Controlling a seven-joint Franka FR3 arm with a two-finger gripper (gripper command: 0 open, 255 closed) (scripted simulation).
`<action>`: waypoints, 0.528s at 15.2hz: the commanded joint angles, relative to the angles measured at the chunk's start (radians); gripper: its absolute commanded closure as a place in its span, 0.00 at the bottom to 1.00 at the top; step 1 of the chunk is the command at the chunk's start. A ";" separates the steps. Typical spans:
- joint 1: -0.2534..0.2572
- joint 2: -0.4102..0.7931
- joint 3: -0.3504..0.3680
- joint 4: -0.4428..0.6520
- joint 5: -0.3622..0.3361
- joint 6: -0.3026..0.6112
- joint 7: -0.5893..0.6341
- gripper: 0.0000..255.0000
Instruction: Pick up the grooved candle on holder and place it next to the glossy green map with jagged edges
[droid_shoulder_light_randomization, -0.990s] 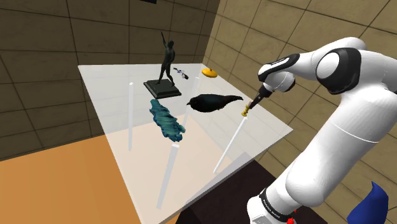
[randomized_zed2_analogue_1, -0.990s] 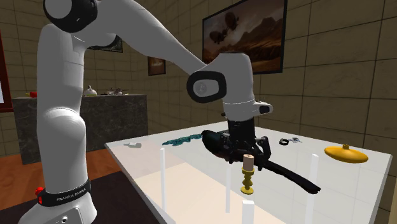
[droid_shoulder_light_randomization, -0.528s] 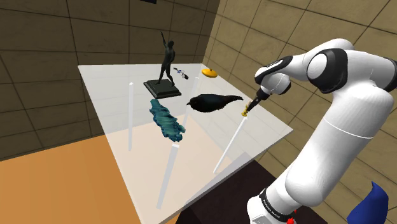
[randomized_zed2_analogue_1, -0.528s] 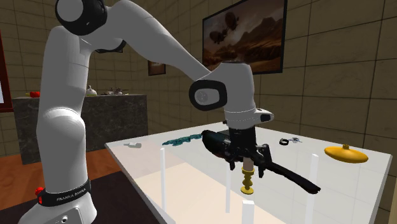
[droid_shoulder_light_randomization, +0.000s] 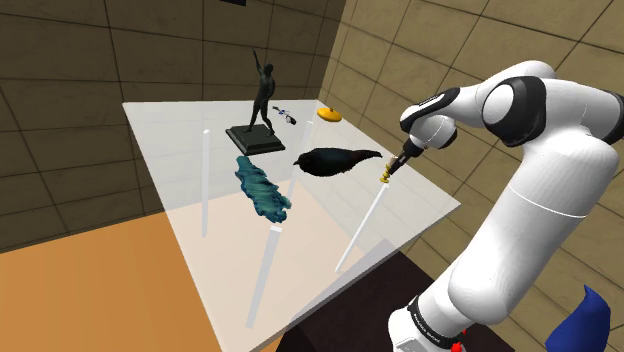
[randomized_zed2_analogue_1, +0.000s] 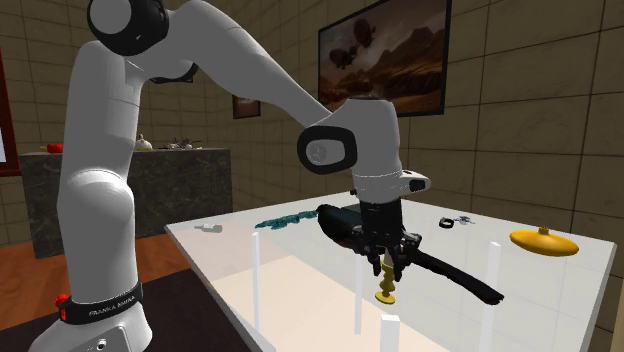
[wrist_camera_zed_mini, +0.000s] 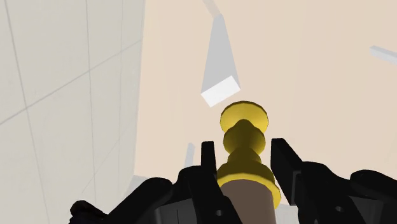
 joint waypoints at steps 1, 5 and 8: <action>0.000 0.001 0.000 0.000 0.000 0.000 0.000 1.00; 0.000 0.001 0.000 0.000 0.000 0.000 0.000 1.00; 0.009 -0.022 -0.011 0.006 -0.032 -0.018 0.024 1.00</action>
